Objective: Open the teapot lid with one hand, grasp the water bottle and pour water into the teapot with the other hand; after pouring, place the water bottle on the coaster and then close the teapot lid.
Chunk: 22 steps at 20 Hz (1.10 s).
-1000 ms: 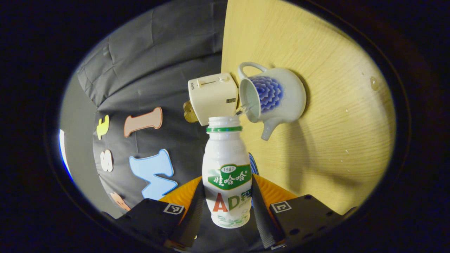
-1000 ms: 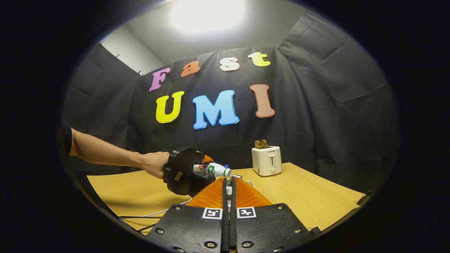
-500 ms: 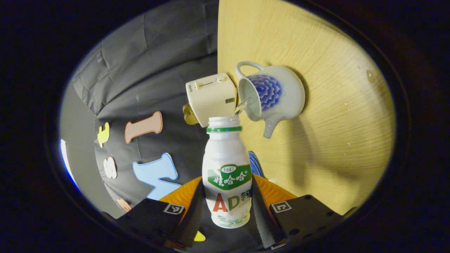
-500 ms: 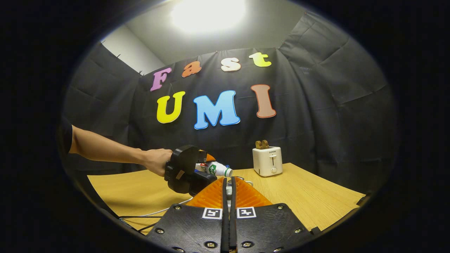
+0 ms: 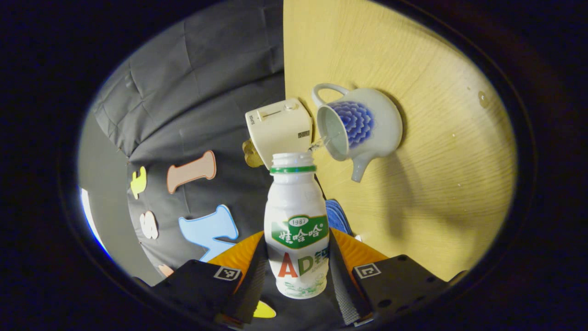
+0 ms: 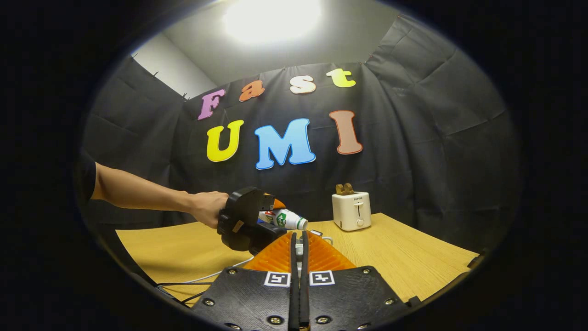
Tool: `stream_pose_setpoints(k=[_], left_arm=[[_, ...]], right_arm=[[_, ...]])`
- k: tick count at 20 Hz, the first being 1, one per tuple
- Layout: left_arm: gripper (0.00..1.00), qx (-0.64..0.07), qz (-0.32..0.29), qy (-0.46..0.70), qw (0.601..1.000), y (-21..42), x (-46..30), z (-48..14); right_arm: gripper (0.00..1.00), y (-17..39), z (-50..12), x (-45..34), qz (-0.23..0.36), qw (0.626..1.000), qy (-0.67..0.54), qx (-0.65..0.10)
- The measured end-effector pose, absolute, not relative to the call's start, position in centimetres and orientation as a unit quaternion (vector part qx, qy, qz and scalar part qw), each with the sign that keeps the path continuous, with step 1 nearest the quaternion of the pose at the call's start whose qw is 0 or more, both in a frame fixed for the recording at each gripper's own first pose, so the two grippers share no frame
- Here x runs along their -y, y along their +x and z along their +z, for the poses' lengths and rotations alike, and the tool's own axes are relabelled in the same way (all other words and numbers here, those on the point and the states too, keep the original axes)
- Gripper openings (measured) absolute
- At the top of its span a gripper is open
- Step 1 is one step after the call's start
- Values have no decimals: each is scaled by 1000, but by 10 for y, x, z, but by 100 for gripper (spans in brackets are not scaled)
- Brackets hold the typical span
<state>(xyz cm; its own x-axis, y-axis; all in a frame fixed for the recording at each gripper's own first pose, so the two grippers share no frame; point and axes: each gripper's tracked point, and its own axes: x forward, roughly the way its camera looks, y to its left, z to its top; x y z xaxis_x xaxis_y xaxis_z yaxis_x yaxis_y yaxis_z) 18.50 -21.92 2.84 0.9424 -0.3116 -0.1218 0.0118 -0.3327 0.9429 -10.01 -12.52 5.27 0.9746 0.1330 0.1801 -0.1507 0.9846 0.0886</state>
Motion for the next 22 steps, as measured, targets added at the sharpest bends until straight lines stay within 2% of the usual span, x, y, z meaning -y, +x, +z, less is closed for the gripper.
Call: stream_pose_setpoints(k=[11,12,13,22], left_arm=[[80,112,-131,821,545,184,223,38],[70,115,-130,823,541,184,224,40],[80,116,-131,824,539,183,225,40],[80,117,-132,831,528,185,227,41]], right_arm=[[0,-102,57,123,80,991,54,94],[0,-103,57,123,81,991,54,95],[0,-103,57,122,81,991,54,95],[0,-102,57,123,82,991,57,92]])
